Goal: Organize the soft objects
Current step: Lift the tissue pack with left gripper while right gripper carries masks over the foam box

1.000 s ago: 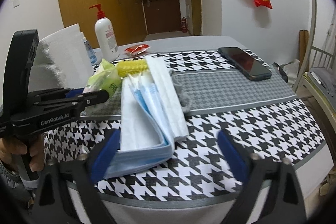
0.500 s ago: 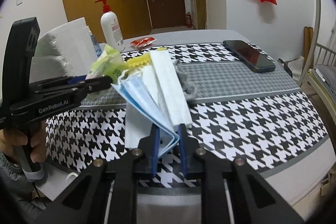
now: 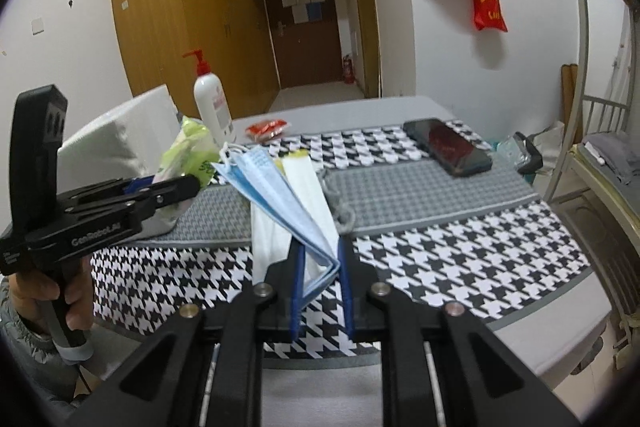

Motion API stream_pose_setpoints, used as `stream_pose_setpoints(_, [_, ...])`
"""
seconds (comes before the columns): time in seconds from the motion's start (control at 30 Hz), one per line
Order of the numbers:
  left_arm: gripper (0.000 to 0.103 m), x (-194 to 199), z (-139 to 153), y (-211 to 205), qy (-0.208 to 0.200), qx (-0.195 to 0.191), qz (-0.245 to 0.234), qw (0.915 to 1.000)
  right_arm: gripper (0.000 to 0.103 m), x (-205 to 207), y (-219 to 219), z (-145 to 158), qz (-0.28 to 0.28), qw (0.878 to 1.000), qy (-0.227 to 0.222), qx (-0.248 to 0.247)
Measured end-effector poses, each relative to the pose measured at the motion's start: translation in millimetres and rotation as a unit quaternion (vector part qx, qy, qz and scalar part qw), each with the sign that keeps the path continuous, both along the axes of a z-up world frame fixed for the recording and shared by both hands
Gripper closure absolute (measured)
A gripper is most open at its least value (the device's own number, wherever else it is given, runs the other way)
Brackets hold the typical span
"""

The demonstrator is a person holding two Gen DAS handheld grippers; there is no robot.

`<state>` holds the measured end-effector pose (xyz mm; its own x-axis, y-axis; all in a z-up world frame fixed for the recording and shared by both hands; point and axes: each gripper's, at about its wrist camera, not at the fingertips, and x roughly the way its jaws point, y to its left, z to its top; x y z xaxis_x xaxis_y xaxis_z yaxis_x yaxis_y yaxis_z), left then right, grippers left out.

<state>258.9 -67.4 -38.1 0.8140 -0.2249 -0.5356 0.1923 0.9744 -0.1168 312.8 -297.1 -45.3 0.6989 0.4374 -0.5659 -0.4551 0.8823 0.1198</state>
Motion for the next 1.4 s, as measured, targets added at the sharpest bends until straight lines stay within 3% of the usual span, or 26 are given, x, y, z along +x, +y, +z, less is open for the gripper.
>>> stream_pose_setpoints(0.33, [0.074, -38.0, 36.4, 17.8, -0.056, 0.018, 0.013, 0.9982, 0.084, -17.8, 16.5, 21.0, 0.007, 0.999, -0.038, 0.020])
stream_pose_setpoints(0.77, [0.074, -79.1, 64.4, 54.3, -0.099, 0.033, 0.065, 0.9924, 0.083, -33.5, 53.7, 50.2, 0.045, 0.994, -0.080, 0.055])
stream_pose_setpoints(1.0, [0.074, -93.6, 74.9, 72.1, -0.114, 0.036, 0.104, 0.9874, 0.083, -40.2, 77.7, 69.0, 0.080, 0.989, -0.109, 0.064])
stream_pose_setpoints(1.4, [0.074, -126.1, 80.9, 110.2, -0.125, 0.052, 0.173, 0.9756, 0.083, -42.4, 119.4, 76.4, 0.142, 0.980, -0.119, 0.074])
